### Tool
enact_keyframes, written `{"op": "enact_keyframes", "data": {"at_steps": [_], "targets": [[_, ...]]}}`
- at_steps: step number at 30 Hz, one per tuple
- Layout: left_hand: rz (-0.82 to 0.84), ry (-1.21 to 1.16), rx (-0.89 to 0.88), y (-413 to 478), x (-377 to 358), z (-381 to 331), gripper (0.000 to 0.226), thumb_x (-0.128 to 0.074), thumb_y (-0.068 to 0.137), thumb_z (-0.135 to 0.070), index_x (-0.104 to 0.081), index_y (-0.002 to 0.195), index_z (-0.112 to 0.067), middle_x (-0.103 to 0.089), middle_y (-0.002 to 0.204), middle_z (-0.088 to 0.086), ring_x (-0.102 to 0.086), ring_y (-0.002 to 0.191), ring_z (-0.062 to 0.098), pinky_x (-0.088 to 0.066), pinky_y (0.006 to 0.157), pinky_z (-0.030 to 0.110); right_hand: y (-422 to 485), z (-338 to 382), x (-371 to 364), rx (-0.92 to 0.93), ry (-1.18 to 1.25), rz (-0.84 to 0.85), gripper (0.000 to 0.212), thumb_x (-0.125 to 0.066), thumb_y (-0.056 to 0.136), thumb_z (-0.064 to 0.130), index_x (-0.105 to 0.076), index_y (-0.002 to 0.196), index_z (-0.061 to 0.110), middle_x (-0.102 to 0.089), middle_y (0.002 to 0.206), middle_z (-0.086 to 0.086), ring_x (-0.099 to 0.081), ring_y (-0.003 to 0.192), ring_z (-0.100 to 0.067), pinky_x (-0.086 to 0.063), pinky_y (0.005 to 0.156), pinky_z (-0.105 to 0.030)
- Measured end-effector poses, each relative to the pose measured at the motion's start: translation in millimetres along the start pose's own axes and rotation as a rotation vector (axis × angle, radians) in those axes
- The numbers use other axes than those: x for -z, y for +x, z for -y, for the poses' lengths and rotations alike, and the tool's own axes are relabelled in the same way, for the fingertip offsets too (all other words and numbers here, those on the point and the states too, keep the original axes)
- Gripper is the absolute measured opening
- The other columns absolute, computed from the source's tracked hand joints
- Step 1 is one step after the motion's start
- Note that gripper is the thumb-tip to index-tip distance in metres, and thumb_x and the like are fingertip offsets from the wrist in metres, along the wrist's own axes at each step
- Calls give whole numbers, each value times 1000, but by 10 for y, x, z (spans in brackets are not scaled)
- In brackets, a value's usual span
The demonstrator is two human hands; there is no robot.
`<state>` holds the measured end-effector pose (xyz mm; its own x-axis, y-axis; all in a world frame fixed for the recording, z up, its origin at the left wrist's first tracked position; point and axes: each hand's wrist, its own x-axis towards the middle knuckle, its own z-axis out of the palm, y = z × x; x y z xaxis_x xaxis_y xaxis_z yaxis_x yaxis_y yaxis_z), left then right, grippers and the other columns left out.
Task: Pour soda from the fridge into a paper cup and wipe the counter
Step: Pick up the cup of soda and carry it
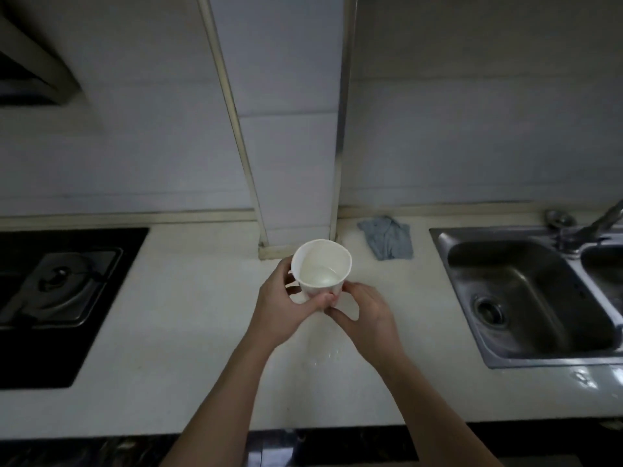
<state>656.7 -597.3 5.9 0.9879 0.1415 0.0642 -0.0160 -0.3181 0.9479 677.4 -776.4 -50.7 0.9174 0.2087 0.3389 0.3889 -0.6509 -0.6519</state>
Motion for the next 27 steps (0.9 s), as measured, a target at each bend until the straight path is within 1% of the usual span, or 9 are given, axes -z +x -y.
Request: {"op": "enact_keyframes", "data": {"at_steps": [3,5,8,12,14,19,23,25,27], "targets": [[-23,-5,-54,90,82,-297,71,-92,67,-24,-53,125,-36,-63,118,-19,-60,106,-3,-56,83,20,185,185,219,-3,23,-29,52,-78,74,48,-68,116,19,-71,111,7,-59,103,-8,-40,86,-17],[-36,-11,-83,129,124,-439,70,-92,66,-25,-54,124,-34,-64,117,-17,-61,104,-3,-56,82,20,270,266,310,4,37,-57,51,-79,73,49,-68,115,22,-71,109,9,-61,101,-8,-42,84,-17],[-52,-4,-105,155,171,-601,69,-93,66,-26,-55,123,-33,-64,114,-19,-60,102,-8,-54,78,15,344,352,381,12,62,-80,52,-75,75,55,-67,117,24,-70,109,12,-62,101,-7,-49,84,-23],[-80,2,-105,187,233,-714,67,-92,65,-26,-54,119,-38,-63,109,-23,-59,98,-14,-52,72,10,386,434,398,-37,68,-44,63,-65,76,66,-61,128,30,-67,118,16,-57,108,-4,-48,91,-26],[-84,10,-99,192,267,-725,66,-92,66,-26,-52,117,-41,-62,107,-24,-58,96,-14,-51,70,8,389,484,383,-57,78,-16,66,-61,75,72,-59,128,33,-66,119,17,-57,109,-3,-49,92,-27],[-103,32,-78,158,370,-677,68,-92,66,-30,-51,120,-39,-60,107,-24,-58,95,-7,-51,66,10,412,618,286,-74,104,12,56,-67,74,68,-63,119,35,-67,113,17,-58,101,0,-49,86,-22],[-166,28,-52,57,489,-577,74,-93,63,-33,-55,126,-34,-63,113,-21,-61,102,-1,-55,78,18,437,704,172,-38,123,60,51,-74,76,57,-64,120,34,-66,112,20,-57,99,4,-42,80,-7],[-215,31,-39,-11,573,-550,75,-93,62,-33,-56,126,-34,-64,114,-20,-61,103,-4,-55,80,17,463,785,114,-19,140,96,49,-76,77,51,-64,121,33,-64,109,24,-54,95,8,-38,76,-4],[-273,39,-27,-89,662,-547,73,-93,62,-33,-55,124,-35,-64,113,-21,-60,102,-8,-55,78,15,495,863,38,29,154,142,48,-76,77,51,-65,120,32,-62,105,26,-53,91,15,-37,75,-3]]}}
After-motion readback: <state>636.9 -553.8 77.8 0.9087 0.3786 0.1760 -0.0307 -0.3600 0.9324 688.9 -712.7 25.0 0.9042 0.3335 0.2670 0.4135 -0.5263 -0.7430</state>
